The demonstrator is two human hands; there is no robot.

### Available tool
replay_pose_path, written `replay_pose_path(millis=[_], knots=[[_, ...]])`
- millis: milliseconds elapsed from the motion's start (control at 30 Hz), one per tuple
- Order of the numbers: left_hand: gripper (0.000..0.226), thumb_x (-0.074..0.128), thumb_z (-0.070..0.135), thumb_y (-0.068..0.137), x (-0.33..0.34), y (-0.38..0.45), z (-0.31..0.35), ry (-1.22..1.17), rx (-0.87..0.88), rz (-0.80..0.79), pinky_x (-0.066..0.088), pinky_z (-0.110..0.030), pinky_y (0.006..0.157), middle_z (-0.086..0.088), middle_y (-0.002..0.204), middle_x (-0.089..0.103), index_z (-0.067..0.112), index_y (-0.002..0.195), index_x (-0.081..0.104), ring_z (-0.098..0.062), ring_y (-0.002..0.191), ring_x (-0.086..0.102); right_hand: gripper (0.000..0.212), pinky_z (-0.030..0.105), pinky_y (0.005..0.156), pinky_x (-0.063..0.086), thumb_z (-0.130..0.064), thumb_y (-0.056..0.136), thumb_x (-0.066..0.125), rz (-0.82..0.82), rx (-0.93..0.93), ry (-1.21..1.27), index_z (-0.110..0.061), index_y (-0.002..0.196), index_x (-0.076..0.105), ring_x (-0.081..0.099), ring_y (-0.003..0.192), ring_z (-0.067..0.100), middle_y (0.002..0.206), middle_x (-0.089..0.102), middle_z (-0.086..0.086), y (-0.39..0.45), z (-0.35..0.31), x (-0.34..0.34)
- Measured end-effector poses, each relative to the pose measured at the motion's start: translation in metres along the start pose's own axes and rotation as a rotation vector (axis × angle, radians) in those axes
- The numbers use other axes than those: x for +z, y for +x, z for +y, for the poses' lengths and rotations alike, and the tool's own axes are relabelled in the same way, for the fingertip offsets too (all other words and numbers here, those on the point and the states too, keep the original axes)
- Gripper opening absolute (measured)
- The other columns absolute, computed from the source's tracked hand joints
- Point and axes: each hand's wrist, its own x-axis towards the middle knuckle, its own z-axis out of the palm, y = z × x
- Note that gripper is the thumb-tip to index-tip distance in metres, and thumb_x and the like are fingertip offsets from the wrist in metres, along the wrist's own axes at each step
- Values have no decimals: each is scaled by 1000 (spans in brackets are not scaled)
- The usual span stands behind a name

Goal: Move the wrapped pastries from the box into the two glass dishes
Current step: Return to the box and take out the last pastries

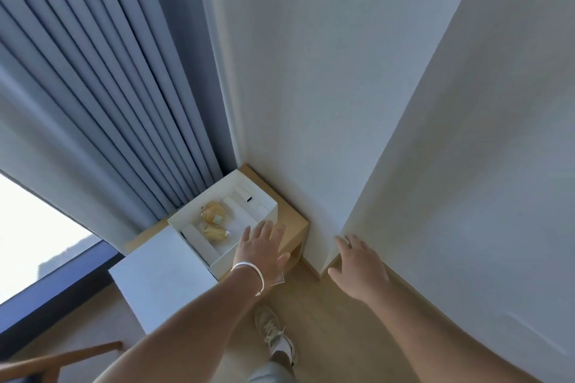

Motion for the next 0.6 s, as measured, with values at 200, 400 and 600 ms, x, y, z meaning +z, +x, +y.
replay_pose_path(millis=[200, 400, 600], knots=[[72, 38, 58, 92, 13, 52, -44, -58, -168, -26, 14, -47, 117, -4, 156, 22, 27, 149, 9, -25, 144, 16, 69, 42, 114, 30, -43, 93, 50, -62, -123, -82, -21, 152, 21, 26, 143, 28, 160, 18, 9, 81, -21, -34], [71, 35, 58, 93, 20, 70, -83, -103, -317, -60, 14, -47, 117, -4, 157, 21, 27, 151, 8, -26, 145, 15, 68, 39, 115, 26, -41, 94, 50, -100, -221, -129, -22, 152, 20, 24, 144, 26, 160, 17, 6, 148, -54, -46], [69, 37, 57, 93, 19, 57, -130, -149, -495, -88, 17, -46, 117, -3, 156, 24, 26, 150, 12, -26, 143, 19, 71, 41, 115, 29, -45, 92, 53, -170, -384, -213, -23, 151, 18, 25, 143, 27, 160, 17, 6, 203, -105, -37]])
